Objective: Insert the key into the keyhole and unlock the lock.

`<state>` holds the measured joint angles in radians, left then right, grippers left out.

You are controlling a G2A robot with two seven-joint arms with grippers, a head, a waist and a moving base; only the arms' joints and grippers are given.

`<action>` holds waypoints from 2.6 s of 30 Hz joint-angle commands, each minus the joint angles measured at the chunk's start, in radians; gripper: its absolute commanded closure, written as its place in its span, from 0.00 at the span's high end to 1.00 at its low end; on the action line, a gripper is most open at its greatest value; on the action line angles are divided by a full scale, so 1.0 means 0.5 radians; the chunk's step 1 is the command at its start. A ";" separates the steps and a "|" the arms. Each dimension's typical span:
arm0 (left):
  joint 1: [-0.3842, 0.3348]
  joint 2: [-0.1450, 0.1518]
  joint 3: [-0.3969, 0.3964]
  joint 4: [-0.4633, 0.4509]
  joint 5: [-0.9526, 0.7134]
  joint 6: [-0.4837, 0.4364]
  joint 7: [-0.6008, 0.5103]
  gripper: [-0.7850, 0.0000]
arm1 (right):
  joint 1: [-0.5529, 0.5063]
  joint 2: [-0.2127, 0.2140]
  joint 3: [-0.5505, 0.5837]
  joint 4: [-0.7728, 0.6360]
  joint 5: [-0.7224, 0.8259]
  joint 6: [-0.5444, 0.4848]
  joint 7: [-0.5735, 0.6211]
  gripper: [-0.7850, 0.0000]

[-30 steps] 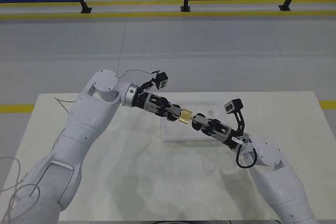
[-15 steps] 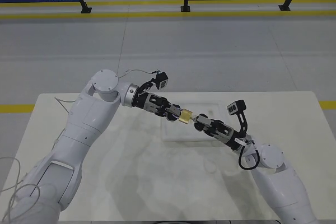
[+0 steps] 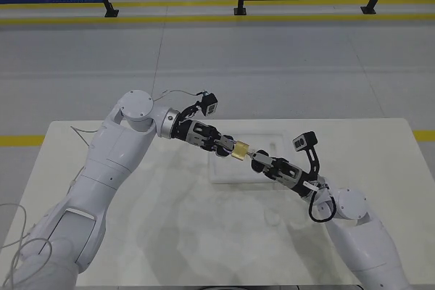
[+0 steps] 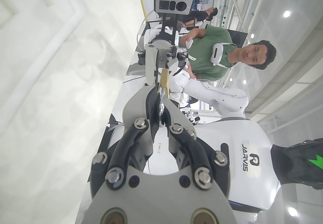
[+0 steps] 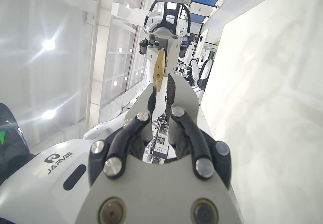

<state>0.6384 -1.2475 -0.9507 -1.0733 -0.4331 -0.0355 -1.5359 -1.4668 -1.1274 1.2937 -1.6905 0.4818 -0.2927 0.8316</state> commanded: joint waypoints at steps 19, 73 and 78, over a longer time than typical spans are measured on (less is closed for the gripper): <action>0.000 0.000 0.000 0.000 0.000 0.000 0.000 0.00 | 0.054 -0.008 -0.059 0.018 -0.005 -0.002 0.001 0.00; 0.000 0.000 0.000 0.000 0.000 0.000 0.000 0.00 | 0.049 -0.006 -0.066 0.007 0.113 0.140 0.006 0.00; 0.000 0.000 0.000 0.000 0.000 0.000 0.000 0.00 | 0.061 -0.009 -0.070 0.036 0.237 0.270 0.011 0.00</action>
<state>0.6384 -1.2475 -0.9507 -1.0733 -0.4331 -0.0355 -1.5359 -1.4385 -1.1314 1.2597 -1.6769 0.5869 -0.1722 0.8355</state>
